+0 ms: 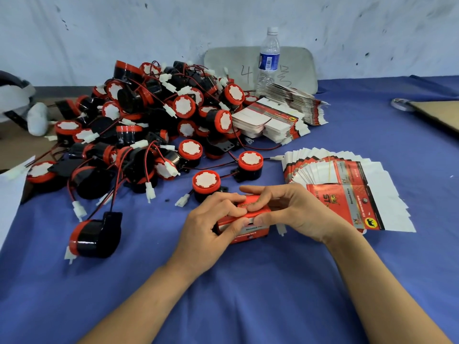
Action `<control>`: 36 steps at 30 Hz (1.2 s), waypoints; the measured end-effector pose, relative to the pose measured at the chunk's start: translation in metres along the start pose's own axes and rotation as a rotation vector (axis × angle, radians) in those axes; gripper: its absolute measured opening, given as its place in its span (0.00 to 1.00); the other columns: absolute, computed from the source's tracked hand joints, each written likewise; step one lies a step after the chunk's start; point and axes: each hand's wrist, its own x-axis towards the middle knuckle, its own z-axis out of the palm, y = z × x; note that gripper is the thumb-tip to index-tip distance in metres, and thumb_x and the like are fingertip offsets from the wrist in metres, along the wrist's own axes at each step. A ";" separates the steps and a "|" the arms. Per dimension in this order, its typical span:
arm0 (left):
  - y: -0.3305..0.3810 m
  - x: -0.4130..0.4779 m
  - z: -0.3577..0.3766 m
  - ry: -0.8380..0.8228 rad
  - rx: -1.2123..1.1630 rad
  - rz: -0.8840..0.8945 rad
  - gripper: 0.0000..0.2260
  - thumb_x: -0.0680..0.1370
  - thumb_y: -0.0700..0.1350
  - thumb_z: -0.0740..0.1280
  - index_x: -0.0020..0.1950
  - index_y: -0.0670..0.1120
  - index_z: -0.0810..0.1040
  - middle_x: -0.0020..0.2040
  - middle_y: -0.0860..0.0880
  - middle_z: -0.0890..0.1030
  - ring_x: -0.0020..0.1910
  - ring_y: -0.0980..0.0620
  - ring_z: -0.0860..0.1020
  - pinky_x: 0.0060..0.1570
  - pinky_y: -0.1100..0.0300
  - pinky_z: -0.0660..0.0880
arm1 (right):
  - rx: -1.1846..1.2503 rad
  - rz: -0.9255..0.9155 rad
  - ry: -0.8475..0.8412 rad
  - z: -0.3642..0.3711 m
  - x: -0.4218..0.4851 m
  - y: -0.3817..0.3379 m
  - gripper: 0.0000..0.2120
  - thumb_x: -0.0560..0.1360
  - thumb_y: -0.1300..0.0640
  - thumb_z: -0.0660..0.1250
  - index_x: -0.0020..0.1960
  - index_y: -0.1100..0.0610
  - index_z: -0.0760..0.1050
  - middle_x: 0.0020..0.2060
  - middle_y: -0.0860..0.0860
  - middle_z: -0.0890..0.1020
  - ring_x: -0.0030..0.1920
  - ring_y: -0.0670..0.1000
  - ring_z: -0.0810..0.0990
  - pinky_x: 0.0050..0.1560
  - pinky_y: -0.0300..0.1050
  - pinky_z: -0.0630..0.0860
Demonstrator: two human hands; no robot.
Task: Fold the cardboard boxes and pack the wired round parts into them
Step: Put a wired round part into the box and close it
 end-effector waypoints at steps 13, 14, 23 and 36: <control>-0.003 0.006 -0.001 0.081 -0.181 -0.199 0.04 0.75 0.44 0.68 0.48 0.49 0.81 0.55 0.55 0.81 0.59 0.54 0.78 0.55 0.64 0.74 | -0.012 -0.137 0.235 0.015 0.008 0.014 0.11 0.67 0.59 0.72 0.49 0.53 0.84 0.56 0.49 0.83 0.58 0.44 0.80 0.51 0.38 0.79; -0.004 0.006 -0.002 0.064 -0.167 -0.196 0.04 0.75 0.44 0.68 0.48 0.48 0.81 0.56 0.55 0.81 0.60 0.53 0.77 0.58 0.62 0.73 | -0.009 -0.145 0.238 0.017 0.009 0.016 0.11 0.67 0.58 0.72 0.49 0.53 0.84 0.55 0.47 0.83 0.58 0.43 0.80 0.50 0.35 0.78; -0.008 0.010 -0.005 0.000 -0.139 -0.230 0.11 0.75 0.34 0.70 0.52 0.49 0.78 0.59 0.55 0.77 0.67 0.53 0.71 0.66 0.48 0.69 | -0.342 -0.240 0.279 0.020 0.010 0.023 0.16 0.75 0.64 0.68 0.61 0.52 0.78 0.61 0.43 0.78 0.63 0.37 0.75 0.61 0.35 0.73; -0.014 0.005 -0.018 -0.053 -0.088 -0.165 0.12 0.72 0.45 0.69 0.55 0.47 0.83 0.60 0.57 0.80 0.70 0.63 0.68 0.66 0.70 0.64 | -0.599 -0.359 0.268 0.020 0.005 0.018 0.14 0.75 0.63 0.69 0.61 0.59 0.79 0.62 0.48 0.78 0.64 0.40 0.74 0.65 0.38 0.71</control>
